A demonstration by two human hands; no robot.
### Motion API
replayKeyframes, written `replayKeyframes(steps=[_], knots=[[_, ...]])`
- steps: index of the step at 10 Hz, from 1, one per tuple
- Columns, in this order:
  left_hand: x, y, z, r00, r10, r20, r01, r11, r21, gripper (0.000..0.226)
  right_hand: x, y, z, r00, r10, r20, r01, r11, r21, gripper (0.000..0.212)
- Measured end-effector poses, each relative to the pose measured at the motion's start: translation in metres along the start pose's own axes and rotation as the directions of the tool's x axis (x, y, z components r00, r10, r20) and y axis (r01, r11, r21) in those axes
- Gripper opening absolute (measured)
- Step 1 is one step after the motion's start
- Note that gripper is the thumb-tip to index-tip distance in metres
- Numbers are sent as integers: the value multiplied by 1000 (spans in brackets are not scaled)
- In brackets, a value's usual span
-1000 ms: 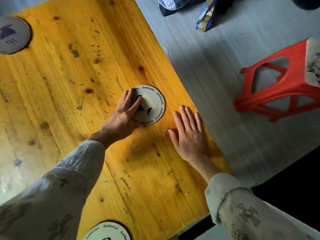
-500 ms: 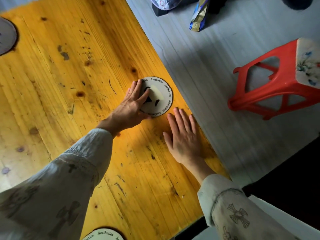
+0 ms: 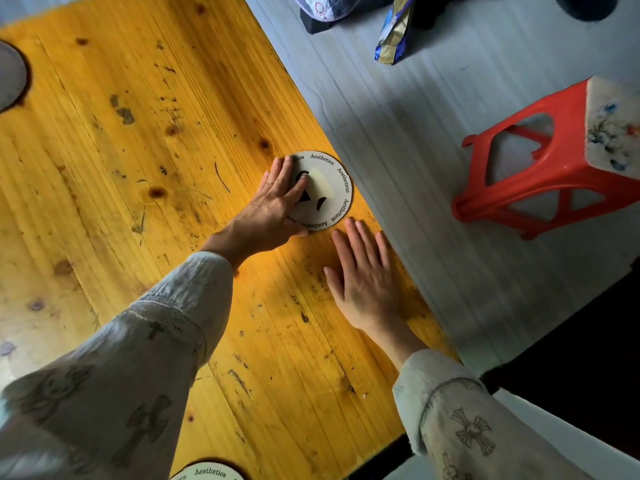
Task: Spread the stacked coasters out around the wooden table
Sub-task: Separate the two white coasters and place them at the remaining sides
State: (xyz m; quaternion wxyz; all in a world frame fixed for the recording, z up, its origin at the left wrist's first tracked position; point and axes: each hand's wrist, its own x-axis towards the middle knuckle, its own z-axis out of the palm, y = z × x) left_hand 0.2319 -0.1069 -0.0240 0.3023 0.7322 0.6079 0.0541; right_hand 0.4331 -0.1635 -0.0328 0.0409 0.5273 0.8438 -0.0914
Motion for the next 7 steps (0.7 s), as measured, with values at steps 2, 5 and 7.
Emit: replayKeyframes(steps=[2, 5, 7], knots=[[-5, 1, 1, 999, 7, -36, -3, 995, 102, 89, 0, 0, -1, 1000, 3, 7, -3, 1000, -1, 59], [-105, -10, 35, 902, -326, -283, 368, 923, 109, 82, -1, -1, -4, 1000, 25, 19, -24, 999, -38, 59], [-135, -12, 51, 841, -429, -329, 476, 877, 72, 71, 1, -9, -19, 997, 56, 49, -62, 988, 138, 53]])
